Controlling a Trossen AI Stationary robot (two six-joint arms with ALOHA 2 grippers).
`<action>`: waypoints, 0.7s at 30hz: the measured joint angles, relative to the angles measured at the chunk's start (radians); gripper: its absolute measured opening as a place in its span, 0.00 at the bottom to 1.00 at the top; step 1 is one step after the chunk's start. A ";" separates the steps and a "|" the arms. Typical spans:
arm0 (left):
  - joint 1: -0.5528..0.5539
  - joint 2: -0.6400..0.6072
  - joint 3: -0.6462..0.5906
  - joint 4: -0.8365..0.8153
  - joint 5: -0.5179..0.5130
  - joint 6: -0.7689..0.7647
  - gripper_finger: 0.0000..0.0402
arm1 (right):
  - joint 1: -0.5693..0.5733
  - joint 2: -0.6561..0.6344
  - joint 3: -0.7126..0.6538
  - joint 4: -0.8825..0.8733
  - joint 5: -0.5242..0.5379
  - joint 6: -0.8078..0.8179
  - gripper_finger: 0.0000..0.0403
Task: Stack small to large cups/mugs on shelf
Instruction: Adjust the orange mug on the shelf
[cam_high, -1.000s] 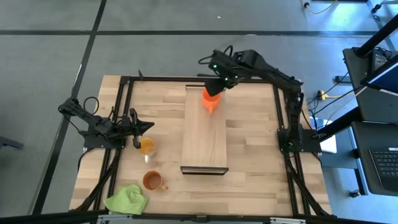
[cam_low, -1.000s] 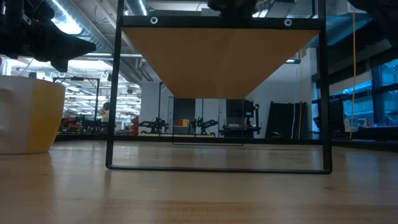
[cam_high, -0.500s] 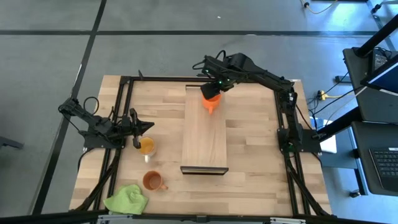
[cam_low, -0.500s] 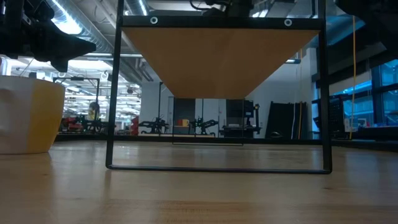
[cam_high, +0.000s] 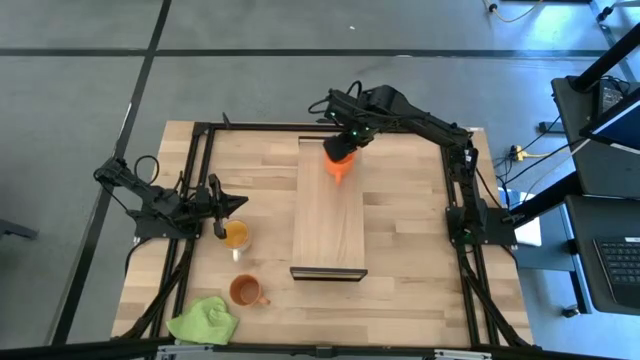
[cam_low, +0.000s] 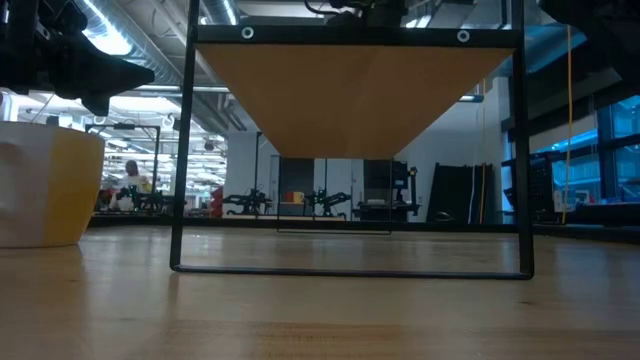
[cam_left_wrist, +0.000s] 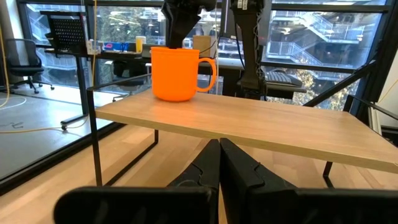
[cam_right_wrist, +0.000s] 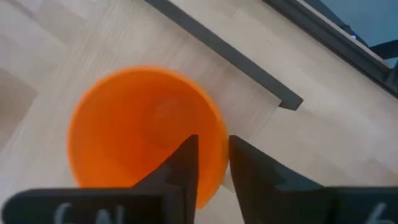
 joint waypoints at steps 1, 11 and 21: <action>0.000 0.000 0.000 0.000 0.000 0.000 0.00 | 0.000 0.000 0.000 0.000 -0.005 -0.011 0.19; 0.000 0.000 0.000 0.000 0.000 0.000 0.00 | 0.000 0.000 0.000 0.001 -0.028 -0.091 0.04; 0.000 0.000 0.000 0.000 0.000 0.000 0.00 | 0.000 -0.002 -0.019 0.012 -0.032 -0.263 0.02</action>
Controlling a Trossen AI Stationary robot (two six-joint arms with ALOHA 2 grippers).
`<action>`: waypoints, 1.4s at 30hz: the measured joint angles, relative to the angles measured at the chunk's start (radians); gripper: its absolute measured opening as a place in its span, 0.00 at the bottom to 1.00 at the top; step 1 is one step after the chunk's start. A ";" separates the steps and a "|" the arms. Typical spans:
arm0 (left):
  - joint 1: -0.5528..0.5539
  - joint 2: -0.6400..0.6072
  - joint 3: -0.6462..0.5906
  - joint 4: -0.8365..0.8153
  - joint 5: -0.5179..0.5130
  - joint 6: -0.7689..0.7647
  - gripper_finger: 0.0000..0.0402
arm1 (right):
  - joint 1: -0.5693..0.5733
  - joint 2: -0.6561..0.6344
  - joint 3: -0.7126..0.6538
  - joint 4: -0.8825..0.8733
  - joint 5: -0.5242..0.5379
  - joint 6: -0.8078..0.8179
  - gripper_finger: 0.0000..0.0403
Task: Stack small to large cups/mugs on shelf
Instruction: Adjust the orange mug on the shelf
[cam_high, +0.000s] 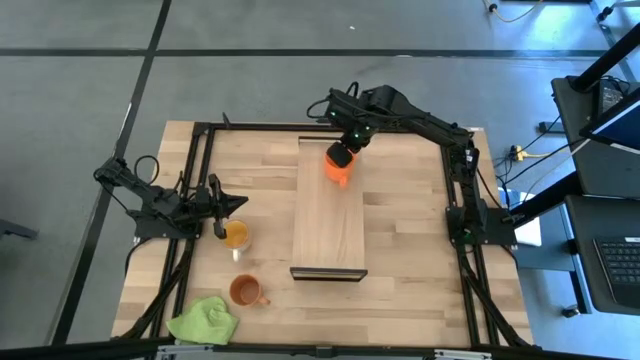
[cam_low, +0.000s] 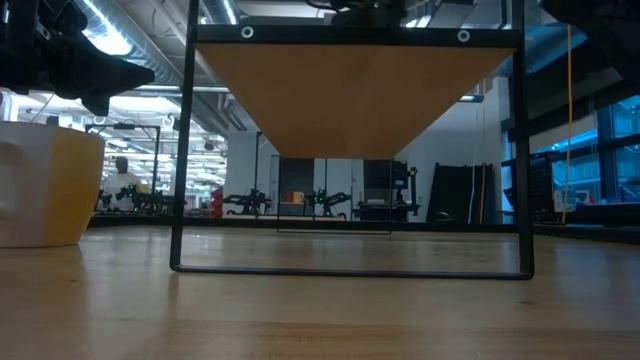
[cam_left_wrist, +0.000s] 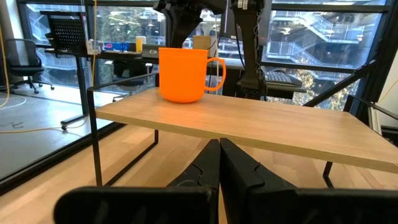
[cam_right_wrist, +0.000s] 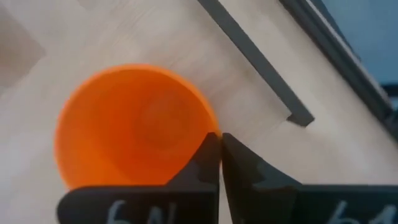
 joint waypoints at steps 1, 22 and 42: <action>0.000 0.000 0.000 0.000 0.000 0.000 0.00 | 0.000 -0.001 -0.005 0.004 -0.009 -0.043 0.01; 0.000 0.000 0.000 0.000 0.000 0.000 0.00 | 0.000 0.004 0.039 0.108 -0.106 -0.591 0.01; 0.000 0.000 0.000 0.000 0.000 0.000 0.00 | 0.005 0.003 0.033 0.087 -0.115 -0.566 0.07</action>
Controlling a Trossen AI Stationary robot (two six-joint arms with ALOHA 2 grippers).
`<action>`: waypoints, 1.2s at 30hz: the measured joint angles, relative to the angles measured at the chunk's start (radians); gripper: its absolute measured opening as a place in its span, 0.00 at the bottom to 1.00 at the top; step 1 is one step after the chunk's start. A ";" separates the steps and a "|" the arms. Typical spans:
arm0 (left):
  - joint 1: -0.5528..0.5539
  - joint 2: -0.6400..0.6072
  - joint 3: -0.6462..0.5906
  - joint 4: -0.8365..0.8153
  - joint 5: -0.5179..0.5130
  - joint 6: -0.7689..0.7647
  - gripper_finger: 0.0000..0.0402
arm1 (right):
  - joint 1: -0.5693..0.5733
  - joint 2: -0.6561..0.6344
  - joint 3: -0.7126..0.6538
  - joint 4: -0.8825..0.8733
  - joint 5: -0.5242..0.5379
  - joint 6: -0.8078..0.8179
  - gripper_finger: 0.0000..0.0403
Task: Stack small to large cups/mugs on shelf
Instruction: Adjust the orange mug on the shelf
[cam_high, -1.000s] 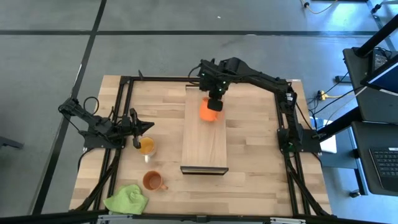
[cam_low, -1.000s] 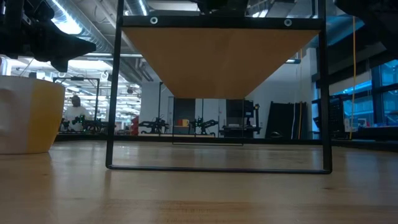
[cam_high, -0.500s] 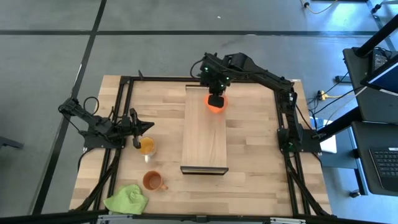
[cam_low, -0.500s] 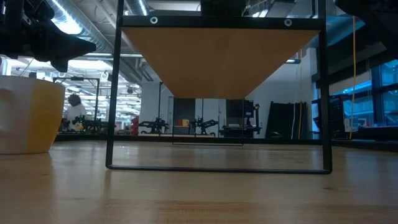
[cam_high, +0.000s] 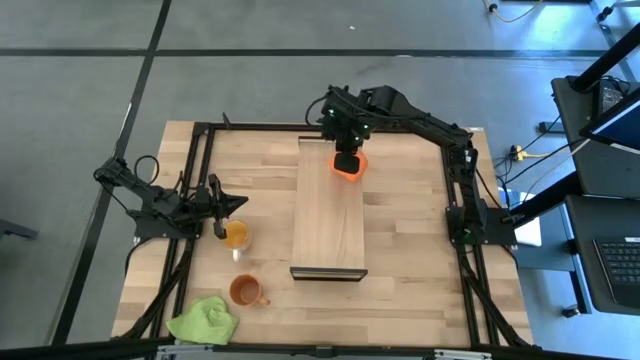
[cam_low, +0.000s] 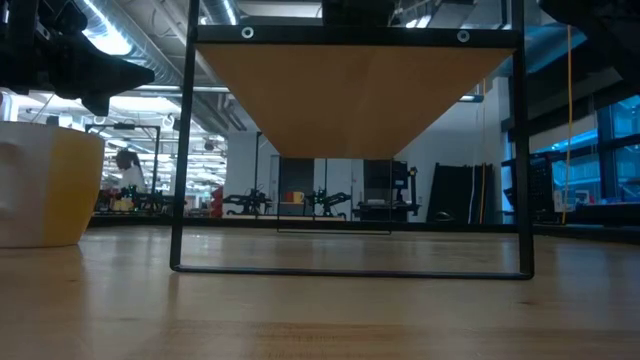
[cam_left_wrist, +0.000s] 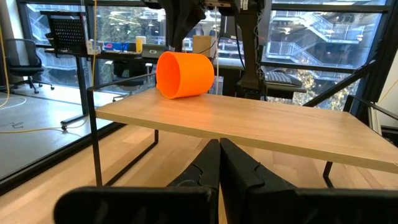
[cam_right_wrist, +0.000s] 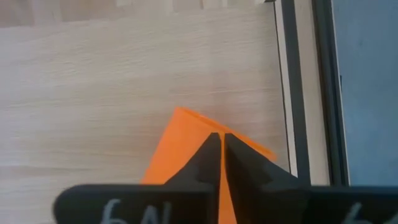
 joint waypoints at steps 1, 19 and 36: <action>0.000 0.000 0.000 0.000 0.000 0.000 0.00 | -0.002 0.000 0.000 0.000 0.000 0.000 0.08; 0.000 0.000 0.000 0.000 0.000 0.000 0.00 | -0.094 -0.029 0.004 -0.008 0.048 -0.005 0.26; 0.000 0.000 0.000 0.000 0.000 0.000 0.00 | -0.175 -0.093 -0.041 -0.096 0.086 0.184 0.33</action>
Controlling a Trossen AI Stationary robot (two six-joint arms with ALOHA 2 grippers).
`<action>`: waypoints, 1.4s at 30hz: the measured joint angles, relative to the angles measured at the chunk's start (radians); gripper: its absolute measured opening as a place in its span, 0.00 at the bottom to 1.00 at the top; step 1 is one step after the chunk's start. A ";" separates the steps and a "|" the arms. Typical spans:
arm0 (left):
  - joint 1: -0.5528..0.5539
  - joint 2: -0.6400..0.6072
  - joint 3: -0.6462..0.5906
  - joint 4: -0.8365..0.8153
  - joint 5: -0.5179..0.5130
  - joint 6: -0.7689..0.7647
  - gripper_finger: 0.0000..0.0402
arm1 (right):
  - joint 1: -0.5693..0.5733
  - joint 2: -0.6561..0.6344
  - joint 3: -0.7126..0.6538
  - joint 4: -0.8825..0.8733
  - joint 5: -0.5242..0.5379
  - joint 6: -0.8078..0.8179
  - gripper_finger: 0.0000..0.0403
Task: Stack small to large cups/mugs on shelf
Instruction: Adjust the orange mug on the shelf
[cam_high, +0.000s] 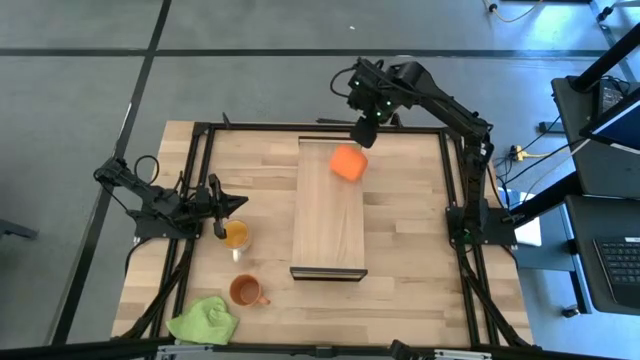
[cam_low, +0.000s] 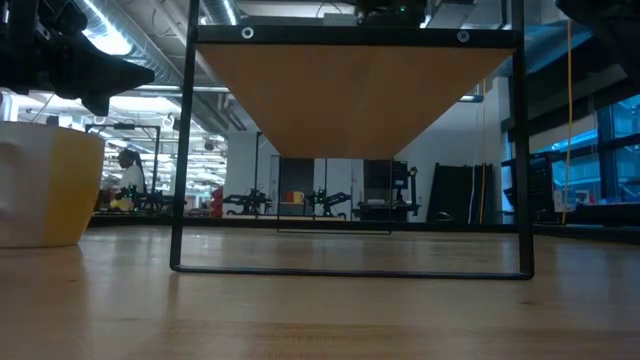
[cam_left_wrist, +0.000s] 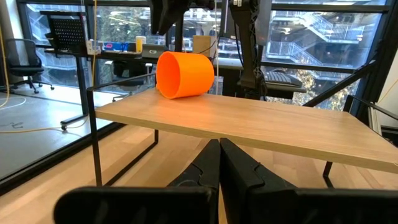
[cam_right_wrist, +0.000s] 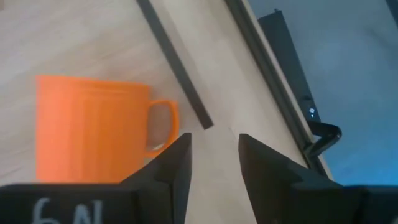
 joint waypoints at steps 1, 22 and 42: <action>0.000 0.000 0.000 0.000 0.000 0.000 0.00 | 0.002 0.000 -0.003 0.004 -0.003 -0.001 0.33; 0.001 0.000 0.000 0.024 -0.004 0.043 0.00 | 0.004 0.000 -0.005 0.008 -0.005 0.116 0.33; 0.131 0.197 0.408 -0.156 0.179 -0.262 0.00 | 0.125 -0.009 -0.005 0.149 0.044 0.199 0.33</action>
